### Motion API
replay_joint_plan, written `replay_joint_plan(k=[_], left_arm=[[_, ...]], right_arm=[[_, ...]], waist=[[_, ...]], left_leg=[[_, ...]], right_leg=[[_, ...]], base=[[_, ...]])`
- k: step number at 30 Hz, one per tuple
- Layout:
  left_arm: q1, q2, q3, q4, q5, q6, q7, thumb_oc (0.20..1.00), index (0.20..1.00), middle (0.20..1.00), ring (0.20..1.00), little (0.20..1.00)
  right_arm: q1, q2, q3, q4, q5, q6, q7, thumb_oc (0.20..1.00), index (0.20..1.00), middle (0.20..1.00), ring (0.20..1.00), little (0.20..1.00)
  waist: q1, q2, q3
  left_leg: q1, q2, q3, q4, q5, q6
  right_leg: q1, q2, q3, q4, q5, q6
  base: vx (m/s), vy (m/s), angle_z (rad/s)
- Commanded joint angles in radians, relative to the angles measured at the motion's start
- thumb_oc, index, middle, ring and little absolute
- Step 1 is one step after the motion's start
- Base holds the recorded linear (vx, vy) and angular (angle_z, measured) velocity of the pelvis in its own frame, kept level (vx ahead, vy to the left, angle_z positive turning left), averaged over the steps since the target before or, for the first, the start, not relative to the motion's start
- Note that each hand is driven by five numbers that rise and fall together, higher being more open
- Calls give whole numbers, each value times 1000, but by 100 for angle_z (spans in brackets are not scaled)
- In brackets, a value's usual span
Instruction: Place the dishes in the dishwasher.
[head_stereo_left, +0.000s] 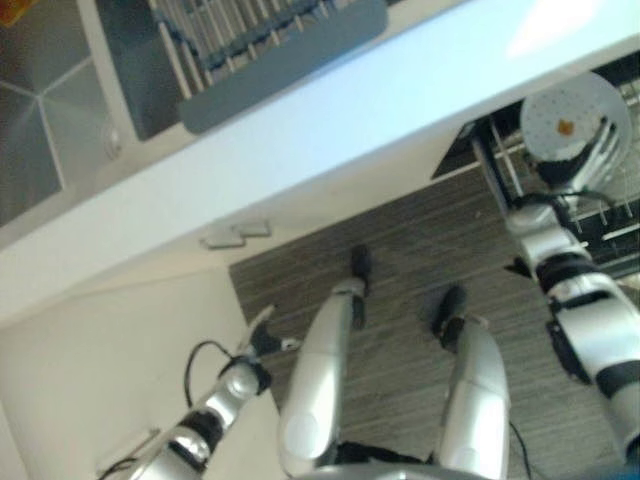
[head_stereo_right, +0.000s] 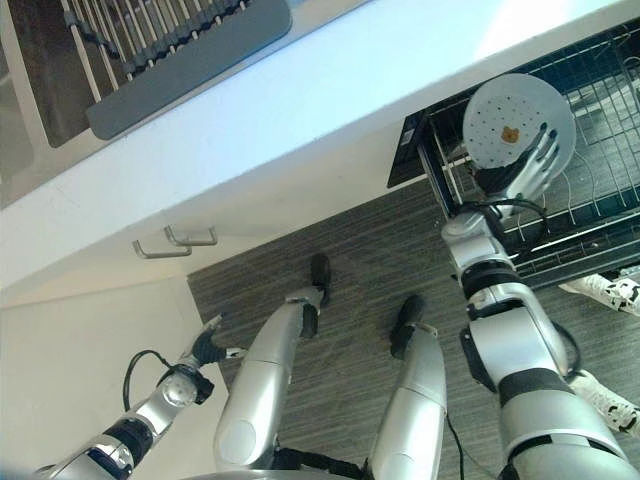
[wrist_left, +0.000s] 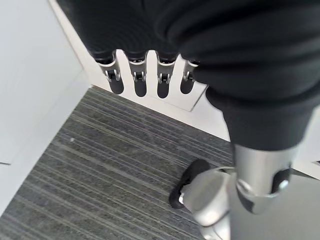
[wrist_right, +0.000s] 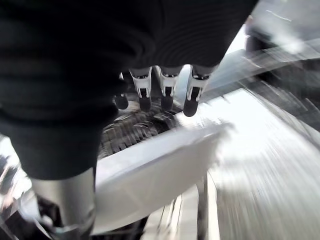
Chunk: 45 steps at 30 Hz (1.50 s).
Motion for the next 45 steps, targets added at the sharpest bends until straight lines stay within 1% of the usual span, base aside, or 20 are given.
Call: replay_joint_plan(k=[1,3,6,8,11,13,16,17,18,19,20,21,23,24,25,29,33,34,39,45], left_arm=[[62,-15,-28,2,-27,24,24,1000,1000,1000,1000,1000],[70,-25,-18,8,-29,29,33,1000,1000,1000,1000,1000],[84,-31,8,27,-30,31,38,1000,1000,1000,1000,1000],[97,-35,26,47,-28,22,44,1000,1000,1000,1000,1000],[102,-40,40,68,-26,20,50,1000,1000,1000,1000,1000],[113,-49,54,89,-19,18,56,1000,1000,1000,1000,1000],[123,-54,66,103,-11,18,54,1000,1000,1000,1000,1000],[131,-54,77,112,-7,20,50,1000,1000,1000,1000,1000],[140,-57,84,113,2,25,48,1000,1000,1000,1000,1000],[147,-58,87,113,7,27,50,1000,1000,1000,1000,1000],[153,-58,89,113,8,29,50,1000,1000,1000,1000,1000],[176,-59,103,115,24,34,44,1000,1000,1000,1000,1000],[193,-57,110,111,33,41,37,1000,1000,1000,1000,1000],[205,-55,119,110,43,48,27,1000,1000,1000,1000,1000],[219,-55,125,112,50,52,21,1000,1000,1000,1000,1000],[250,-56,141,124,75,59,6,1000,1000,1000,1000,1000],[288,-65,164,136,105,67,-11,1000,1000,1000,1000,1000],[306,-71,179,134,115,70,-20,1000,1000,1000,1000,1000],[319,-79,206,136,83,81,-54,1000,1000,1000,1000,1000],[298,-87,244,111,4,46,-180,1000,1000,1000,1000,1000]], right_arm=[[20,-74,-2,-86,143,-187,45,1000,1000,1000,1000,1000],[53,-61,-38,-156,172,-210,73,1000,1000,1000,1000,1000],[129,-35,-60,-276,186,-175,113,1000,1000,1000,1000,1000],[175,-13,-56,-349,167,-163,90,1000,1000,1000,1000,1000],[214,3,-55,-396,156,-138,71,1000,1000,1000,1000,1000],[250,20,-50,-437,180,-148,65,1000,1000,1000,1000,1000],[274,33,-56,-483,207,-215,94,1000,1000,1000,1000,1000],[306,45,-61,-555,221,-231,89,1000,1000,1000,1000,1000],[332,49,-65,-595,246,-263,119,1000,1000,1000,1000,1000],[351,56,-65,-625,254,-281,134,1000,1000,1000,1000,1000],[362,59,-67,-642,259,-292,148,1000,1000,1000,1000,1000],[423,74,-75,-717,245,-311,183,1000,1000,1000,1000,1000],[464,74,-80,-758,230,-295,203,1000,1000,1000,1000,1000],[495,72,-83,-787,226,-267,223,1000,1000,1000,1000,1000],[523,71,-84,-803,234,-259,232,1000,1000,1000,1000,1000],[590,68,-94,-834,236,-261,277,1000,1000,1000,1000,1000],[685,70,-87,-893,209,-282,355,1000,1000,1000,1000,1000],[730,68,-86,-925,211,-292,402,1000,1000,1000,1000,1000],[797,44,-86,-998,257,-292,540,1000,1000,1000,1000,1000],[852,28,-105,-1027,308,-292,645,1000,1000,1000,1000,1000]], waist=[[10,37,-25],[-4,28,-25],[-29,13,-25],[-44,5,-25],[-55,-4,-25],[-65,-13,-25],[-73,-22,-25],[-79,-29,-25],[-87,-40,-26],[-89,-41,-29],[-91,-44,-35],[-101,-59,-65],[-108,-68,-89],[-113,-75,-114],[-116,-81,-136],[-124,-95,-190],[-137,-102,-259],[-144,-106,-284],[-157,-115,-339],[-165,-122,-386]], left_leg=[[74,-48,-46,-56,-108,-19],[98,-43,-33,-66,-110,-21],[144,-32,-14,-78,-115,-20],[182,-26,-1,-90,-117,-20],[222,-20,7,-108,-117,-21],[276,-13,15,-133,-117,-22],[323,-7,20,-149,-118,-23],[353,6,28,-175,-91,-23],[397,1,25,-186,-112,-31],[405,12,33,-203,-86,-27],[415,12,33,-210,-86,-29],[456,14,35,-243,-83,-33],[488,16,35,-266,-82,-37],[517,17,35,-285,-82,-41],[542,20,37,-300,-82,-45],[610,27,44,-343,-80,-53],[683,36,57,-424,-57,-69],[702,42,61,-448,-48,-75],[743,54,68,-494,-32,-90],[782,56,72,-528,-33,-100]], right_leg=[[-7,58,-44,110,-78,-21],[15,65,-41,92,-75,-21],[50,73,-29,74,-71,-21],[83,80,-21,52,-66,-19],[120,85,-16,29,-63,-17],[169,89,-12,1,-60,-16],[214,91,-9,-23,-58,-15],[245,98,-18,-57,-29,-21],[286,97,-8,-72,-49,-10],[296,102,-16,-97,-21,-17],[307,102,-16,-107,-19,-16],[349,106,-13,-149,-12,-10],[386,110,-11,-184,-8,-8],[422,114,-11,-216,-4,-7],[455,116,-13,-243,-3,-7],[538,124,-20,-310,0,-4],[619,135,-25,-409,24,11],[638,136,-25,-435,33,17],[687,141,-29,-486,46,26],[737,137,-52,-554,69,35]], base=[[15,36,-27],[8,49,-8],[13,35,-10],[9,19,-22],[-1,-3,-10],[15,-25,-15],[-10,-29,-13],[33,-49,-11],[-27,-51,-4],[32,-34,-8],[13,-40,-13],[128,-40,-18],[149,-36,-10],[177,-42,-10],[219,-51,-10],[159,-26,-5],[137,6,5],[121,23,-1],[70,18,-3],[0,0,0]])
